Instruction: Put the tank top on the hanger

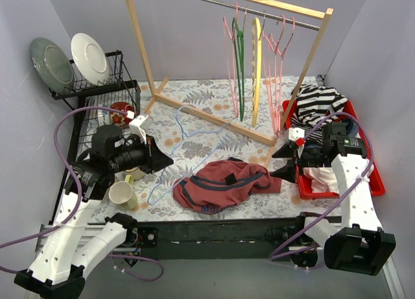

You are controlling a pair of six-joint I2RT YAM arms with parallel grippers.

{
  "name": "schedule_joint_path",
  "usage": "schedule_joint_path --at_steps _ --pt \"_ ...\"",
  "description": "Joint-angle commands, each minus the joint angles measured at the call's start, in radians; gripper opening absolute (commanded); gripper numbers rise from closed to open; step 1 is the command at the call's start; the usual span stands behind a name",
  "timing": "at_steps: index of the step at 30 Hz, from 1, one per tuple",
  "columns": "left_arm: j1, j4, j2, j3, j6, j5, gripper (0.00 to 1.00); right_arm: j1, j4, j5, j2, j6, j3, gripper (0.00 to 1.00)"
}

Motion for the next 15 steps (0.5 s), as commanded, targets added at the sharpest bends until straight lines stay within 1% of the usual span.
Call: schedule_joint_path --at_steps 1,2,6,8,9,11,12,14,15 --pt "-0.022 -0.01 -0.005 -0.037 0.009 0.203 0.0 -0.002 -0.031 -0.024 -0.044 0.035 0.077 0.75" --pt "-0.023 0.001 -0.002 -0.054 0.009 0.262 0.0 0.001 -0.032 -0.038 -0.055 0.042 0.083 0.76" --pt "-0.042 0.097 0.003 -0.134 -0.014 0.387 0.0 0.024 -0.006 -0.096 -0.048 0.122 0.082 0.77" --pt "-0.074 0.16 0.014 -0.177 -0.038 0.401 0.0 0.059 -0.005 -0.096 -0.025 0.144 0.079 0.78" --pt "-0.095 0.183 0.02 -0.187 -0.053 0.393 0.0 0.088 0.0 -0.09 -0.018 0.15 0.073 0.78" --pt "-0.193 0.266 0.038 -0.218 -0.112 0.355 0.0 0.108 0.029 -0.069 -0.005 0.191 0.068 0.79" --pt "-0.262 0.296 0.044 -0.226 -0.132 0.309 0.0 0.17 0.046 -0.063 -0.003 0.211 0.063 0.79" --pt "-0.322 0.369 0.078 -0.238 -0.155 0.272 0.0 0.221 0.121 -0.041 -0.009 0.295 0.039 0.8" --pt "-0.366 0.39 0.096 -0.238 -0.17 0.239 0.0 0.276 0.156 -0.033 -0.012 0.332 0.028 0.8"
